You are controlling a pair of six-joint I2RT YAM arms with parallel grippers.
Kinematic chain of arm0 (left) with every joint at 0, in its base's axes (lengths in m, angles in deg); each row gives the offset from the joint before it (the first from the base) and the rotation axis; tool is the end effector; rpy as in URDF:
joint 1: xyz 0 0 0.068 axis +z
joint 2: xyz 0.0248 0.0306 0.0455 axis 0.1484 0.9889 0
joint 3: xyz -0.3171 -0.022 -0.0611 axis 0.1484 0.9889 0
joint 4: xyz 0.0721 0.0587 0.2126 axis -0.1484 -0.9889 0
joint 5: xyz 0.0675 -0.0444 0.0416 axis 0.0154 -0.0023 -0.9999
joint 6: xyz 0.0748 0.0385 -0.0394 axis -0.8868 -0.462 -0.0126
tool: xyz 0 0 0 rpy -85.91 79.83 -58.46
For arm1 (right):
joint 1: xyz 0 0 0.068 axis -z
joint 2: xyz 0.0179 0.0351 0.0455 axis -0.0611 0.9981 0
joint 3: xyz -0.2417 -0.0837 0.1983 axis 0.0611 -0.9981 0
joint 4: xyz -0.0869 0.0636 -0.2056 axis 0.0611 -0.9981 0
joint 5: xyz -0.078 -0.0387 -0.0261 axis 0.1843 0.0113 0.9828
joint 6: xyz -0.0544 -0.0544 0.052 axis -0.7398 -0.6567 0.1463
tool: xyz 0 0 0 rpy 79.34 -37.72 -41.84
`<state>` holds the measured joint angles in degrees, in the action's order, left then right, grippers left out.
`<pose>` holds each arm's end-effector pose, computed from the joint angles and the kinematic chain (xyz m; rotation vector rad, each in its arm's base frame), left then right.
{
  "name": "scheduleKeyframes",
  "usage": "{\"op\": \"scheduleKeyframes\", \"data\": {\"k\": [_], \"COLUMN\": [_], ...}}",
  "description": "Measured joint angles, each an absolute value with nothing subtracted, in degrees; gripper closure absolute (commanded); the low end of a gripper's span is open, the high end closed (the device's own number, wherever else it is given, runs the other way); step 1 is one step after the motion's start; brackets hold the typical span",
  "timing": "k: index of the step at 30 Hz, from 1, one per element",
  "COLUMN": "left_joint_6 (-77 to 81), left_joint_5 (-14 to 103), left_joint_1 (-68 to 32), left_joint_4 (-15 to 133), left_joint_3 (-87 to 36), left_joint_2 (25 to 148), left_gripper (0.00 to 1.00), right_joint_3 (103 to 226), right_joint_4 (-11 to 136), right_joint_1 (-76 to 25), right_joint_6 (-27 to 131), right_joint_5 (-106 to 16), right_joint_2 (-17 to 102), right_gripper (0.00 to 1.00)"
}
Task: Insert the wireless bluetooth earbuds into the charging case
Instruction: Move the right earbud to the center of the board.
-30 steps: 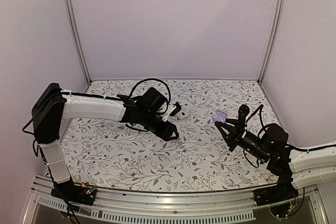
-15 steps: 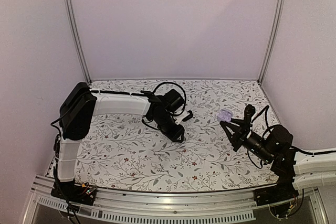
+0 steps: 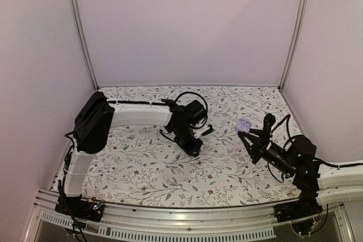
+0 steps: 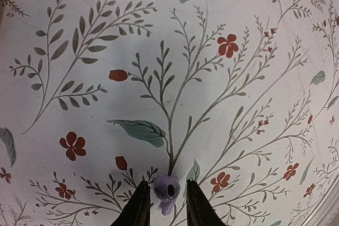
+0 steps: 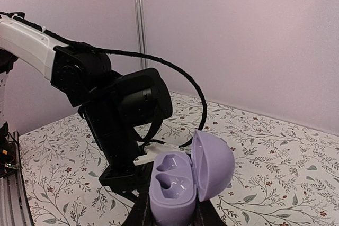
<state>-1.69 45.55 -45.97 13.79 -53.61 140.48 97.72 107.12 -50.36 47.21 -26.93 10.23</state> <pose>0.2698 -0.4021 0.1583 1.1927 2.6747 -0.4460 0.1129 0.1285 0.2714 -0.5315 1.4419 0.6408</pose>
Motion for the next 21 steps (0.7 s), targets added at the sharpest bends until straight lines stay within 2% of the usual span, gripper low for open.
{"op": "scheduleKeyframes", "data": {"k": [13, 21], "left_joint_6": [-3.62, -3.07], "left_joint_5": [40.39, 40.08], "left_joint_1": [-47.67, -47.71], "left_joint_4": [9.84, 10.65], "left_joint_3": [-57.7, -43.36], "left_joint_2": [143.32, 134.21], "left_gripper": [0.89, 0.87], "right_joint_3": [97.7, 97.7], "right_joint_4": [107.12, 107.12], "right_joint_1": [-50.3, -50.05], "right_joint_6": [47.21, 46.92], "right_joint_5": [-26.73, -26.8], "right_joint_2": [10.23, 10.29], "right_gripper": [1.0, 1.0]}}
